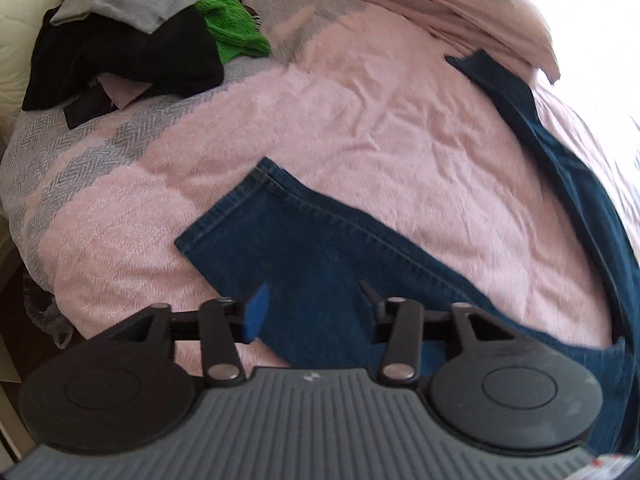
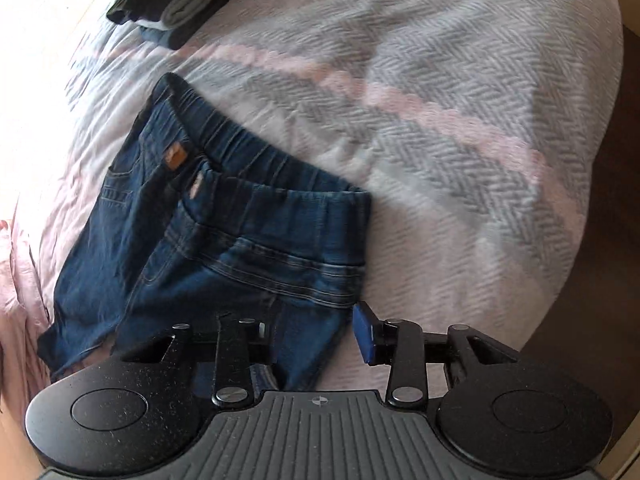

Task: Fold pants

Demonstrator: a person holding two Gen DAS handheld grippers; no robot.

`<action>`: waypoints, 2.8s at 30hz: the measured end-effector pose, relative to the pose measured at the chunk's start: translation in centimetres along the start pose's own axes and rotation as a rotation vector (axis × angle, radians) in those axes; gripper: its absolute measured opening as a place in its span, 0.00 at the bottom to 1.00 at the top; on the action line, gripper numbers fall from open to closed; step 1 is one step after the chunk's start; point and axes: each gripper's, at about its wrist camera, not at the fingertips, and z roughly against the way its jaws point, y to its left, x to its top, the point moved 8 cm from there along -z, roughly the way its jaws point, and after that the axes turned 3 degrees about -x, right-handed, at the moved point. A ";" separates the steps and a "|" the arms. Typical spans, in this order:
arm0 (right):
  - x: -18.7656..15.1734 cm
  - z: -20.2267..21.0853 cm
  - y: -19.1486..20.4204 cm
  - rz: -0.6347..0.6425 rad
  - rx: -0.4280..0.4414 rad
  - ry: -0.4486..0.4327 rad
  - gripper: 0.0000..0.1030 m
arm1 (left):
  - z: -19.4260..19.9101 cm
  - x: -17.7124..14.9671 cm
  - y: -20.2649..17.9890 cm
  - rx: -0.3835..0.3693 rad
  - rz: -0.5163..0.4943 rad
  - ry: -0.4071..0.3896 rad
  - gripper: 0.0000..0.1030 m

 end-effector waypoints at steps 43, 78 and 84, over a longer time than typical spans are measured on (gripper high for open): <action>-6.6 -3.7 4.2 0.118 -0.163 0.066 0.35 | -5.4 0.5 14.3 0.148 0.287 -0.039 0.19; 0.6 -2.7 3.8 -0.111 -0.270 -0.102 0.35 | -20.6 26.4 -26.8 -0.445 -0.088 -0.330 0.03; 0.8 -3.5 5.8 -0.037 -0.223 -0.098 0.35 | -27.1 21.7 -20.6 -0.066 -0.244 -0.160 0.22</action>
